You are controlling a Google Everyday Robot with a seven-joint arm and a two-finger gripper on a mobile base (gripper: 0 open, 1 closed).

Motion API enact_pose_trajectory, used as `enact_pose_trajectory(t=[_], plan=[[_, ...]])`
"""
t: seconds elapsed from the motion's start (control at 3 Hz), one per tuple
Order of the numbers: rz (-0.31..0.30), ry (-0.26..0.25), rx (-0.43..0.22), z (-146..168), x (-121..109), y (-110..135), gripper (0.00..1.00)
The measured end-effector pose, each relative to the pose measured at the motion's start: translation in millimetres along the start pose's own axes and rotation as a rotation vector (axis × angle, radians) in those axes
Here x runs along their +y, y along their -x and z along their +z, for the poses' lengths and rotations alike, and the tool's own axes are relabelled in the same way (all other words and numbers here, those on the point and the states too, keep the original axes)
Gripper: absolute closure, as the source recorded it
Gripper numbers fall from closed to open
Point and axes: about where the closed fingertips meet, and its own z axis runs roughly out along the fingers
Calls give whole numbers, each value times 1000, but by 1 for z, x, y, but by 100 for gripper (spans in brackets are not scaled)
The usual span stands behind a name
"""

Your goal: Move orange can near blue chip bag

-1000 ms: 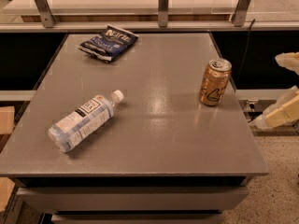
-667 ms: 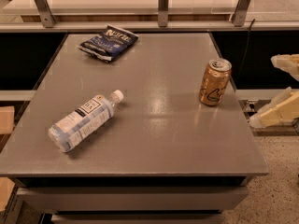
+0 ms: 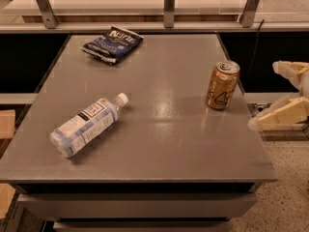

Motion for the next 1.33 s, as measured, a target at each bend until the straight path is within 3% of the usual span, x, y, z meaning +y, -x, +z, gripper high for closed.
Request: enact_pose_trajectory(t=[1.33], plan=[[41,18,-171,41,-25,-2,0]])
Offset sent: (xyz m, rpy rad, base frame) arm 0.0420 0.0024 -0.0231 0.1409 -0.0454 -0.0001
